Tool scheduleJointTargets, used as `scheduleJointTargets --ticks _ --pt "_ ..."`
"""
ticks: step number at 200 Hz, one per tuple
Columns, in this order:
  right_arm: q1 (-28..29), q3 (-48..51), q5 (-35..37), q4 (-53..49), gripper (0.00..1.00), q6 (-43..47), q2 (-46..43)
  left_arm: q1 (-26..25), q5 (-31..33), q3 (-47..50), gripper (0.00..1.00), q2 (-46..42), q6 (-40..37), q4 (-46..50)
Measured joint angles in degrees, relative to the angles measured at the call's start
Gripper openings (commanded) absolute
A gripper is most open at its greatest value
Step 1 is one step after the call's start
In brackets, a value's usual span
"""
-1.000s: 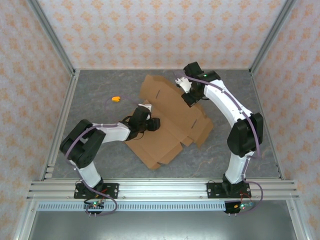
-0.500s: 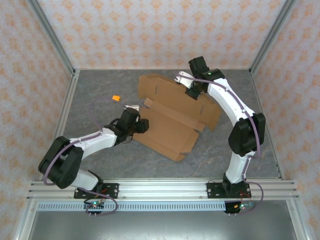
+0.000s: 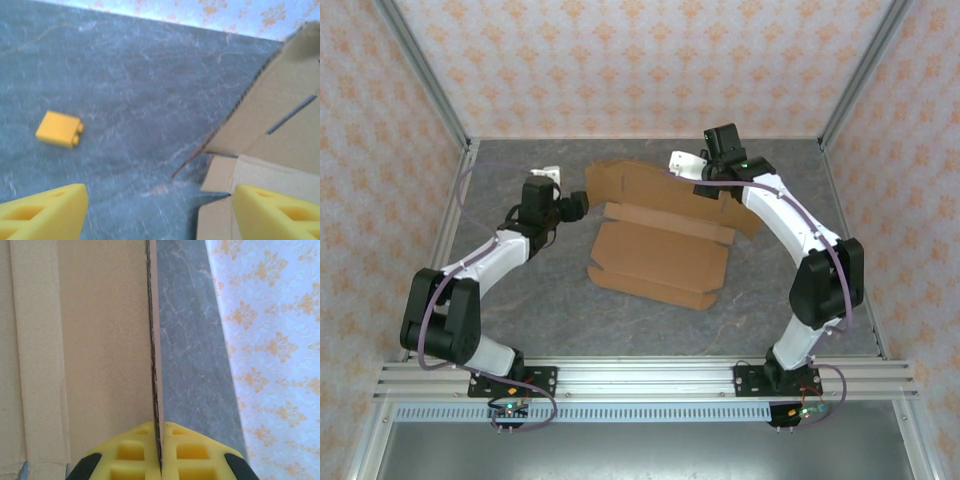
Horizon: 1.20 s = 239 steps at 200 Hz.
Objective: Fold the paper box
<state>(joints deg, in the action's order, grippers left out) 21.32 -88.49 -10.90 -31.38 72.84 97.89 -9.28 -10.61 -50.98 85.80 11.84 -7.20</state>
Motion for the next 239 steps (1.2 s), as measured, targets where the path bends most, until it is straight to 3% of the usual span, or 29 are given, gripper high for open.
scheduleJointTargets --ticks 37,83,182,239 --pt "0.00 0.02 -0.24 0.72 0.00 1.88 -0.13 1.88 -5.51 -4.39 0.77 3.96 -6.56 -0.20" --pt "0.00 0.02 -0.70 0.90 0.00 2.89 -0.13 1.79 -7.50 -10.21 0.73 4.46 -12.39 4.22" --pt "1.42 8.81 2.97 11.87 0.00 5.73 -0.31 1.77 -8.00 -11.67 0.69 2.54 -13.38 10.88" --pt "2.08 12.33 5.05 18.71 0.05 7.85 -2.21 1.77 -9.84 -11.78 0.68 0.44 -13.25 10.93"
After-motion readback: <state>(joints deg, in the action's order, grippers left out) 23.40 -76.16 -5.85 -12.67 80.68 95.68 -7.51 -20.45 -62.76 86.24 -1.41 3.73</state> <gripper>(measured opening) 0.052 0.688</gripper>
